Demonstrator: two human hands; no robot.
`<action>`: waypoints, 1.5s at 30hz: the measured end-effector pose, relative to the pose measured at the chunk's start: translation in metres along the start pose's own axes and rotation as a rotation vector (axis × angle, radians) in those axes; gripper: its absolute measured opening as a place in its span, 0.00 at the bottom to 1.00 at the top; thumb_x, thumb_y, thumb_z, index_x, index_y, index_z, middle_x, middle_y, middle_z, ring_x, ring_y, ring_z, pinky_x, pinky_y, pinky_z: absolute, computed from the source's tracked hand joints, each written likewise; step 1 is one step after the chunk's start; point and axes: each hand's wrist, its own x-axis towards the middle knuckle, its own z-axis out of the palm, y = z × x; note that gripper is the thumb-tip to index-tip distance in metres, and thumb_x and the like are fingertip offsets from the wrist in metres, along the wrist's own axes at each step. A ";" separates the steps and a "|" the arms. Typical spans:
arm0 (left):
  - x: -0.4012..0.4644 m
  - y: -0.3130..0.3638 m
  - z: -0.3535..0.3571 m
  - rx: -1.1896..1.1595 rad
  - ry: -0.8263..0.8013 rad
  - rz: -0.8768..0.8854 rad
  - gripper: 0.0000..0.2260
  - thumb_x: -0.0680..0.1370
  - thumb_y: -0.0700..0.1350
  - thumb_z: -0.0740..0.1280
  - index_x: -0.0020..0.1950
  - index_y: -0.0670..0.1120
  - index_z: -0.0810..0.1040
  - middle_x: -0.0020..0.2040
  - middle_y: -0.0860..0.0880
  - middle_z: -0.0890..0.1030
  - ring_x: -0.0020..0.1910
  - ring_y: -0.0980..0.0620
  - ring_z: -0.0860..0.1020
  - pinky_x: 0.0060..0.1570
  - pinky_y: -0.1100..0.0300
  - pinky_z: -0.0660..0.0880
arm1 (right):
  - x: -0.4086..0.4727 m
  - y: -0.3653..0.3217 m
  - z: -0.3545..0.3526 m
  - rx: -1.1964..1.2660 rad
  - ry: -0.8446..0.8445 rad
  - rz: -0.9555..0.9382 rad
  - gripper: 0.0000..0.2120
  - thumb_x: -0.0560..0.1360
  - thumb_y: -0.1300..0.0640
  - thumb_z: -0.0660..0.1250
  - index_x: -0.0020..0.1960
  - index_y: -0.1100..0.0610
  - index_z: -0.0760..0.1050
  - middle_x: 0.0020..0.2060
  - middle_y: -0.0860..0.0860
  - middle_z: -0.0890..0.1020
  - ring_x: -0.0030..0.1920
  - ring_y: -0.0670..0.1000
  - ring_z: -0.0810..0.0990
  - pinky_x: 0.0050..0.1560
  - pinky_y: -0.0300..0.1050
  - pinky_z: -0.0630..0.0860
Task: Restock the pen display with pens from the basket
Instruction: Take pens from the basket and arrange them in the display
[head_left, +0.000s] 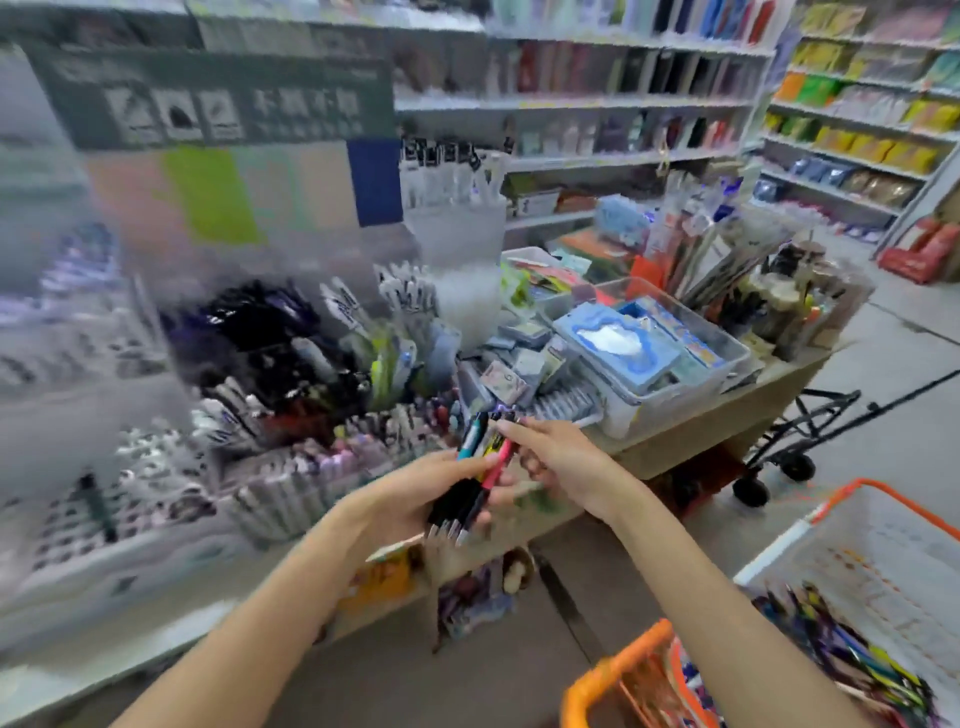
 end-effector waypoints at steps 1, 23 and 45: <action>-0.012 0.002 -0.013 -0.002 0.028 0.022 0.07 0.80 0.45 0.64 0.51 0.41 0.78 0.40 0.50 0.84 0.34 0.56 0.81 0.33 0.62 0.79 | 0.004 -0.008 0.019 0.000 -0.009 -0.010 0.11 0.78 0.52 0.65 0.38 0.55 0.74 0.25 0.47 0.64 0.25 0.44 0.62 0.27 0.35 0.58; -0.136 0.075 -0.219 -0.233 0.417 0.374 0.12 0.80 0.43 0.63 0.64 0.45 0.76 0.49 0.48 0.85 0.46 0.52 0.84 0.40 0.58 0.82 | 0.098 -0.152 0.222 0.034 0.123 -0.390 0.08 0.80 0.57 0.62 0.49 0.59 0.79 0.33 0.52 0.78 0.30 0.44 0.76 0.27 0.33 0.71; -0.146 0.122 -0.281 -0.243 0.548 0.503 0.08 0.79 0.44 0.65 0.55 0.44 0.78 0.36 0.51 0.80 0.32 0.56 0.78 0.34 0.63 0.78 | 0.198 -0.238 0.282 -0.224 0.355 -1.074 0.12 0.76 0.54 0.69 0.57 0.58 0.78 0.40 0.46 0.83 0.39 0.45 0.83 0.46 0.46 0.81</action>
